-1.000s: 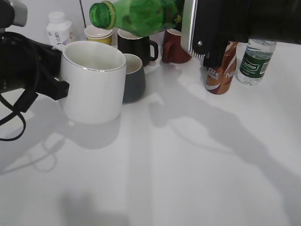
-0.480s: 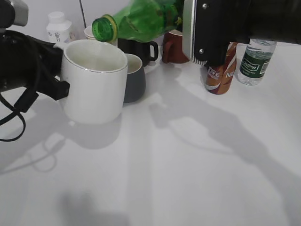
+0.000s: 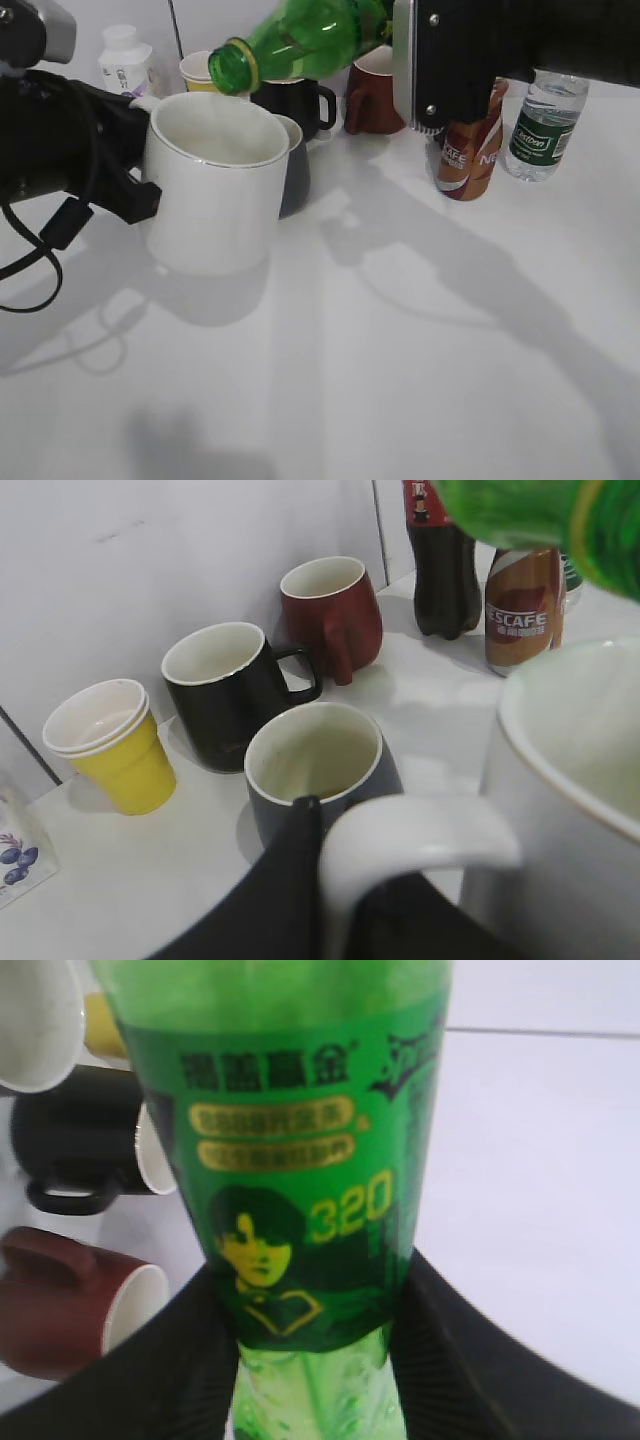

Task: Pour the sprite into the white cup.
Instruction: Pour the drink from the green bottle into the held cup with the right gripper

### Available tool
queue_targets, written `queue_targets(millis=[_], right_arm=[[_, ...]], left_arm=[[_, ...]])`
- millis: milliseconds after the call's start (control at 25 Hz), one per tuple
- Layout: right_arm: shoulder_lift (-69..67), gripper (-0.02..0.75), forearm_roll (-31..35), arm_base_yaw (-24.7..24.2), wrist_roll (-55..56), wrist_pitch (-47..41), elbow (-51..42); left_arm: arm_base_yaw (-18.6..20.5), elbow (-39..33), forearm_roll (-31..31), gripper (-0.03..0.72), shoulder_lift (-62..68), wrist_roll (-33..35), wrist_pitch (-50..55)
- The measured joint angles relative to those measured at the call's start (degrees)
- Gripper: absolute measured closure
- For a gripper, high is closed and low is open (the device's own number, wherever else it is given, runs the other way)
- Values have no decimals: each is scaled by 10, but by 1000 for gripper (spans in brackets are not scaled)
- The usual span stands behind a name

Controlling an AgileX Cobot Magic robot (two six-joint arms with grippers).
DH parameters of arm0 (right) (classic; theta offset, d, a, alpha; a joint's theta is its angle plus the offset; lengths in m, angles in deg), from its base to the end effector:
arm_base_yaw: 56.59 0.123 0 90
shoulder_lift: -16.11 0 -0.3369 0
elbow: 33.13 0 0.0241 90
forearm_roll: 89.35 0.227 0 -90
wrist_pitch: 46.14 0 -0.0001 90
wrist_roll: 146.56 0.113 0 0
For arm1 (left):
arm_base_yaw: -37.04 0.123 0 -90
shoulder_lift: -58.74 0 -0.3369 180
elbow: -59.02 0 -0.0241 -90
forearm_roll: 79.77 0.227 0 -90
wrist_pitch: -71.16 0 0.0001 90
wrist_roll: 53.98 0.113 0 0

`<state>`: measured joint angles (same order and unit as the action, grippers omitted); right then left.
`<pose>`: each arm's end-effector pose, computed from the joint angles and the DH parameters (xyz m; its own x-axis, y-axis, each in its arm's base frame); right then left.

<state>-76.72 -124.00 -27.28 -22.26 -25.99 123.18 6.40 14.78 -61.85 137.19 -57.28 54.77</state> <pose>0.2854 0.1856 0.3609 0.6448 -0.7623 -0.0558 -0.1622 -0.0651 -0.9846 0.2051 -0.1329 0.3177 -0.1054 0.3413 -0.9340 0.6229 0.7549 0.2055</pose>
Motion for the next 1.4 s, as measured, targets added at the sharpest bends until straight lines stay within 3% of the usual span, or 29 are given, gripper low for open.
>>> queue_targets(millis=[360,1080,1240,1400], right_arm=[[0,414,11,0,-87,45,0],[0,416,40,0,-96,58,0],[0,416,41,0,-61,34,0],[0,416,8,0,43,16,0]], left_arm=[[0,0,0,650,0,0,0],[0,0,2,650,0,0,1],[0,0,2,650,0,0,1],[0,0,0,650,0,1,-11]])
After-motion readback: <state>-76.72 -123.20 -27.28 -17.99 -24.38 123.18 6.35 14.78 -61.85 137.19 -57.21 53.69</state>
